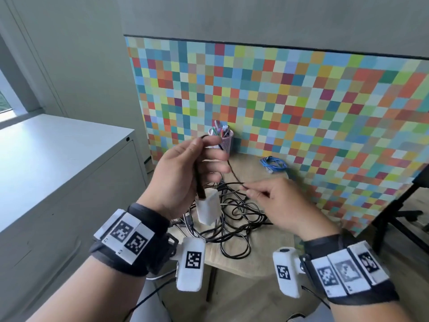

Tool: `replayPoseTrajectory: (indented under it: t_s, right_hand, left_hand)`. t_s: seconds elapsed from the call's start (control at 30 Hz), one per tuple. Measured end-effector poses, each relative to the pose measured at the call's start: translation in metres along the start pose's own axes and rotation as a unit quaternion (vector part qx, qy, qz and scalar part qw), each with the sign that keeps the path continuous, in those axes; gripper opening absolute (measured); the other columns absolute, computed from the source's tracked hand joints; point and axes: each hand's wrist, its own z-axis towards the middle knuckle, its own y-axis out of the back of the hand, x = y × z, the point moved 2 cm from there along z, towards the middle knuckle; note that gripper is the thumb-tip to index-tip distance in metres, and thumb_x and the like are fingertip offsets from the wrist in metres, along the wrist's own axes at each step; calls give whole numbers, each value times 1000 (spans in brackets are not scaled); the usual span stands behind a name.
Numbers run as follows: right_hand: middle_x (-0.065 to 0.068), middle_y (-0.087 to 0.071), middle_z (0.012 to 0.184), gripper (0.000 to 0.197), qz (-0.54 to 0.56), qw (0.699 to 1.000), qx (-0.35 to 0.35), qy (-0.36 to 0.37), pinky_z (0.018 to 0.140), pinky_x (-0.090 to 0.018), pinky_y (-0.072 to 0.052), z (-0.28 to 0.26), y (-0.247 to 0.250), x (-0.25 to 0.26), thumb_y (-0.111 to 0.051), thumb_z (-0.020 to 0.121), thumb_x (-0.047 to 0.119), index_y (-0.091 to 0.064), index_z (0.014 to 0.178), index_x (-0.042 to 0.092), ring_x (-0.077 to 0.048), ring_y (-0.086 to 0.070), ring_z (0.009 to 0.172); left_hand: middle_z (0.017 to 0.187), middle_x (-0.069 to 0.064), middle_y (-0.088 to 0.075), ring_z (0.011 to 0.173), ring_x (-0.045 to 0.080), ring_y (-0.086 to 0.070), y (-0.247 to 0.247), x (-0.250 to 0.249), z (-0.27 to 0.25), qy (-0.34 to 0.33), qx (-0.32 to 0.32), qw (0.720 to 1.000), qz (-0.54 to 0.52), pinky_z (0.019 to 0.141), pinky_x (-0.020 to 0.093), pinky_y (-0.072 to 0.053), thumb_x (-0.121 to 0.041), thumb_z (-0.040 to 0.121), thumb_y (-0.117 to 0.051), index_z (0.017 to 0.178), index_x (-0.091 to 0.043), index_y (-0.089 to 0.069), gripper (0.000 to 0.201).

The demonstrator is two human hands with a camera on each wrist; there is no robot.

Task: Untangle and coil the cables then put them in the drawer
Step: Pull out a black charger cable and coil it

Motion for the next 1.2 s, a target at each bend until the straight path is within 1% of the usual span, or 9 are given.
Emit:
replayPoseTrajectory:
  t_s: [0.13,0.27,0.37,0.63,0.8,0.87,1.0,1.1,1.2]
  right_hand:
    - [6,-72,83,22,-157,983,83,53,76,-37,-55,-8,-13,37,-58,100,44,-72,112,32,-20,-66,86]
    - [12,-61,66,11,-132,987,63,61,61,-35,-49,-13,5,60,-64,95,44,-72,96,37,-14,-59,68]
    - [22,-59,63,13,-123,990,58,47,54,-30,-42,-16,21,60,-70,91,43,-73,82,34,-6,-52,57]
    - [25,-75,79,10,30,996,-74,34,74,-12,-52,-15,61,31,-80,89,27,-82,83,35,8,-69,81]
    - [31,-69,95,17,69,993,-100,9,82,-3,-47,-5,45,8,-71,97,22,-79,105,35,20,-64,93]
    - [27,-74,98,16,47,997,-58,-11,84,-16,-52,-6,24,9,-68,100,33,-79,109,36,13,-66,92]
    - [13,-57,65,19,-73,997,13,32,66,-37,-49,-14,-10,33,-57,101,42,-67,87,35,-15,-56,71]
    - [6,-65,84,15,-141,987,62,49,66,-38,-49,-19,-19,55,-53,101,35,-62,91,30,-27,-61,84]
    - [2,-67,85,13,-160,985,57,42,64,-35,-45,-19,-6,61,-58,97,32,-69,94,29,-27,-65,84]
  left_hand:
    - [107,18,-76,101,27,-74,-14,18,-4,24,42,991,125,91,34,-60,-14,112,-34,120,-3,-64,33]
    - [94,0,-77,77,5,-70,-19,25,-10,-1,103,915,390,64,12,-51,-11,111,-41,118,-8,-70,30]
    - [76,-1,-73,61,12,-64,-17,27,-11,-11,137,873,467,58,26,-53,-17,110,-44,99,-22,-72,31]
    - [55,2,-28,49,17,-22,-10,34,-12,119,197,935,270,47,30,-19,-33,103,-47,84,-11,-74,39]
    - [53,-1,-34,40,12,-32,-15,20,-11,63,131,989,24,42,22,-29,-22,106,-41,90,-4,-61,31]
    - [59,8,-52,44,18,-52,-17,16,-8,31,87,996,-15,40,22,-37,-20,109,-35,94,-4,-61,34]
    - [95,19,-76,90,29,-76,-22,24,-5,8,35,999,-28,77,32,-63,-19,112,-31,104,-2,-62,37]
    - [105,11,-79,105,19,-74,-26,33,-8,4,30,991,132,91,30,-60,-16,112,-34,110,-4,-63,32]
    - [99,-3,-78,93,8,-72,-23,34,-10,-83,62,873,476,82,26,-57,-18,110,-42,108,-15,-68,27]
